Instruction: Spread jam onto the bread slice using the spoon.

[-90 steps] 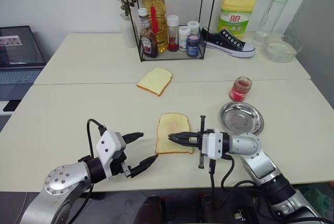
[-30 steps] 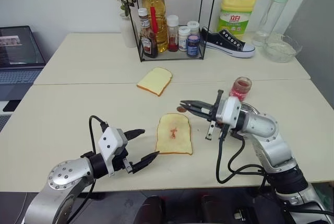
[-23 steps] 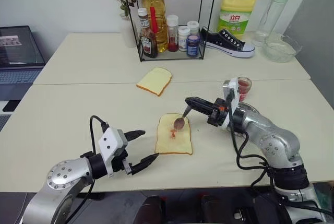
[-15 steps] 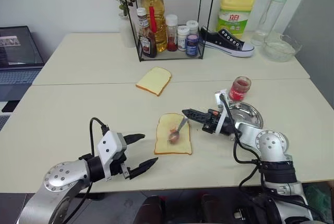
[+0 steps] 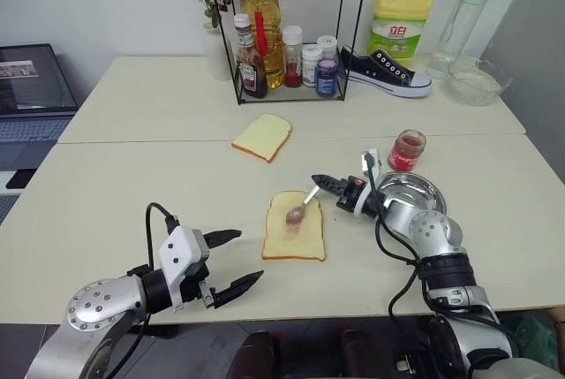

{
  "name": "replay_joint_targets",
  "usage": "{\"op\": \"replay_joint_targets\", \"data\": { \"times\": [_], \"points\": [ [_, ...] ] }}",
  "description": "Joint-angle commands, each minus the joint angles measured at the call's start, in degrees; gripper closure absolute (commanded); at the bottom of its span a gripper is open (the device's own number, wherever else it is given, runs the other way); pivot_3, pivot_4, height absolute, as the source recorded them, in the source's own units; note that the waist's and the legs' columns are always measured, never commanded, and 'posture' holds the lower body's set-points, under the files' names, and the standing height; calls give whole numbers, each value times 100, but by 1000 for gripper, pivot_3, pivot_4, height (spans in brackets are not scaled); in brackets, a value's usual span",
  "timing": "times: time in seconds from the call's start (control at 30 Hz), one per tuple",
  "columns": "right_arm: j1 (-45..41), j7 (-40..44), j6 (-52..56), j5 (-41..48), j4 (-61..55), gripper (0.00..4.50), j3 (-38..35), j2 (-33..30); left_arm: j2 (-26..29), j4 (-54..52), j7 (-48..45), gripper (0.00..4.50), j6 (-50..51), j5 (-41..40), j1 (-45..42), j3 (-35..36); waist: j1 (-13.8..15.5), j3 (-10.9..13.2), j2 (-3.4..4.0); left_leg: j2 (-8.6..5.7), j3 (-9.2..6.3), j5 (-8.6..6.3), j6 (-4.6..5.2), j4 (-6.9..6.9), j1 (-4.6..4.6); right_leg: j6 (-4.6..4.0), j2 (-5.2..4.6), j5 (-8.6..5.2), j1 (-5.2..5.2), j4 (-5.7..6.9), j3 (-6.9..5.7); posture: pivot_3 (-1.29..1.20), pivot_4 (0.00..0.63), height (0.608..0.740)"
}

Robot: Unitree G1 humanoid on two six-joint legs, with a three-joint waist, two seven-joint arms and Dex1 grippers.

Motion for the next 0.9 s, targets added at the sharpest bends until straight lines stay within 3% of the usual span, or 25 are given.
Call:
{"op": "replay_joint_targets", "data": {
  "times": [0.03, 0.17, 0.4, 0.67, 0.9],
  "points": [
    [-108, -102, 36, 65, -255, 4478, -321, -72, 31, -29, -37, 0, -74, -34, -101, 44, -2, 0, 0, 0, 0, 0, 0, -1, -1, 0, 0, 0, -2, 0, 1, 0, 150, 740],
    [-21, -140, 337, 227, -534, 4478, -455, -98, 43, 3, -58, 0, -41, -49, -180, 32, -14, 1, 2, 2, 1, 0, 0, -4, -7, 0, 0, 0, -10, 0, 2, 0, 150, 740],
    [406, -24, 1760, 1305, -1549, 4478, -578, -230, 70, -51, -82, 0, 28, -90, -197, 64, -13, 1, 2, 2, -1, 0, 1, -4, -14, 0, -1, 0, -13, -4, 2, 0, 150, 740],
    [649, 538, 655, -126, -1120, 4478, 490, -307, 49, -65, -103, 0, 13, -60, -149, 57, -22, 1, 2, 3, 0, 0, 1, -4, -12, 0, 1, 0, -13, -4, 1, 0, 150, 740],
    [14, 609, -119, -580, -49, 4478, 288, -84, 39, 23, -160, 0, -90, -25, -77, 87, -23, 1, 2, 7, 1, 0, 1, -4, 2, -2, 4, 1, -6, 1, 1, 0, 150, 740]
  ]
}}
